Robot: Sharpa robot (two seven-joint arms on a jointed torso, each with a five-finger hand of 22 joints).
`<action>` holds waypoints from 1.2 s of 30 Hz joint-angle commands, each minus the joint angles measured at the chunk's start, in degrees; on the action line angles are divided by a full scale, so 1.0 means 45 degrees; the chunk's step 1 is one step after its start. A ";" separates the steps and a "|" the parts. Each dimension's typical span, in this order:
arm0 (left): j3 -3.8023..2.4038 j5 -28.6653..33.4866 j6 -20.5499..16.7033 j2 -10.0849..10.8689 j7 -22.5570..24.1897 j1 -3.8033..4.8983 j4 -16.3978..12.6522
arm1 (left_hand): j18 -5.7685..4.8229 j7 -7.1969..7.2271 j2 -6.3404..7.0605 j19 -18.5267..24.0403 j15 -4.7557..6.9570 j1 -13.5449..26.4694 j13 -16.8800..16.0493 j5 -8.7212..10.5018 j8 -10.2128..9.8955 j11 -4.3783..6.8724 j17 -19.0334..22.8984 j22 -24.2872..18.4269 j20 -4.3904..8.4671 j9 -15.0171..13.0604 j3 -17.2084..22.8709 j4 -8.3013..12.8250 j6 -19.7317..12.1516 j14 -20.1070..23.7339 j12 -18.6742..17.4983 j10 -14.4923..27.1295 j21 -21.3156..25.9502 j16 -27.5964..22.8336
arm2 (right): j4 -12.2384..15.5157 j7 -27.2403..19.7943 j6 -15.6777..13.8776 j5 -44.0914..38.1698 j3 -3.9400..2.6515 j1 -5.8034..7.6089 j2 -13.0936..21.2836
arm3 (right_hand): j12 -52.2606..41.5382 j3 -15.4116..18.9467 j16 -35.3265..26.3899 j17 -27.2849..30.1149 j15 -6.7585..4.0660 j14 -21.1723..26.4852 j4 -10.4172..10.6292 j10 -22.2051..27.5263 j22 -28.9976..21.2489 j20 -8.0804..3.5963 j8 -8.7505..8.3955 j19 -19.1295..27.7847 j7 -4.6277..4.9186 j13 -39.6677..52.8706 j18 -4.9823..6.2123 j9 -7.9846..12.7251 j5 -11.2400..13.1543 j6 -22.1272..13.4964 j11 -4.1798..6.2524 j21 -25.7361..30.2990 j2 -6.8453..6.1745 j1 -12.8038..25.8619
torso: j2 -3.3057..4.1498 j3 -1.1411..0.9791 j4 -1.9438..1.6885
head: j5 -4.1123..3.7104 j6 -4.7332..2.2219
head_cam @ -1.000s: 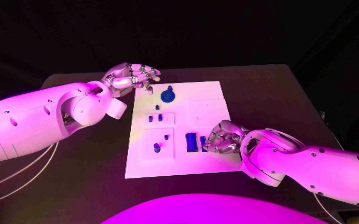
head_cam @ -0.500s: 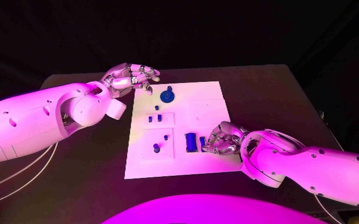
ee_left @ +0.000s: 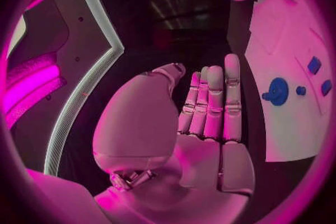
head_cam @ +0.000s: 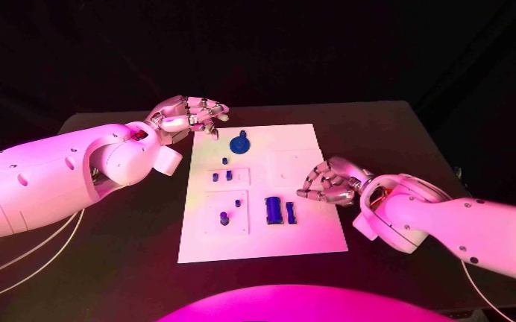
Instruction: Assemble the parts on the task board
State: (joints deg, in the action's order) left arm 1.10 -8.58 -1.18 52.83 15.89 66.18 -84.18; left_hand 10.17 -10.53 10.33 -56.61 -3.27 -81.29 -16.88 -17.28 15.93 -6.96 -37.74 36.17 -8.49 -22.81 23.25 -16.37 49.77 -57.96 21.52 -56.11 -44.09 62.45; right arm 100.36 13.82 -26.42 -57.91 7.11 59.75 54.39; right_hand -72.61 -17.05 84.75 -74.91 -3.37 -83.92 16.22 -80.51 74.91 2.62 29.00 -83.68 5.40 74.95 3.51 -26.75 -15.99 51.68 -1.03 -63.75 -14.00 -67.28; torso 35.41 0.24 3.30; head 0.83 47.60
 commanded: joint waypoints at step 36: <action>-0.0032 0.1846 -0.5820 -0.1997 0.2526 -0.0763 0.1351 | -0.2260 0.2340 -0.2296 1.2579 0.0727 1.8065 0.3751 0.3840 -0.3540 0.1546 0.8387 -0.8037 0.1887 0.5068 -0.5166 0.3638 -1.1060 1.2879 -0.4782 1.2469 0.9798 -1.3878 | -0.4143 -0.8796 -0.2204 1.1186 -0.1116 0.0542 -0.2228 | 1.6135 0.3789 -1.8833 1.6647 0.0749 1.8649 -0.3604 1.7892 -1.6646 -0.0582 -0.6444 1.8595 -0.1201 -1.6655 -0.0779 0.5943 0.3552 -1.1484 0.0229 1.4167 0.3111 1.4951 | -0.0926 -0.0006 -0.0647 | -0.0130 -0.2788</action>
State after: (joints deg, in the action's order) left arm 1.07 -0.23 -20.55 43.82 25.53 62.97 -76.83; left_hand 1.58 -0.90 1.05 -4.36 -0.91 -27.07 -0.48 -1.65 1.15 -0.98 -1.94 1.28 -1.68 -1.85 2.14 -1.44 4.47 -4.13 0.65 -5.32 -1.05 1.71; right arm 80.24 -21.54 -29.89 -13.67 2.24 62.50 44.29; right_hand -1.39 -2.28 1.68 -2.57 0.80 -4.94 1.25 -5.02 3.63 1.40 1.84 -4.65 1.26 1.79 1.66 -1.87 -1.11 4.19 -0.96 -0.50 -1.11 -23.18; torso 31.40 0.79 1.41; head 0.69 36.22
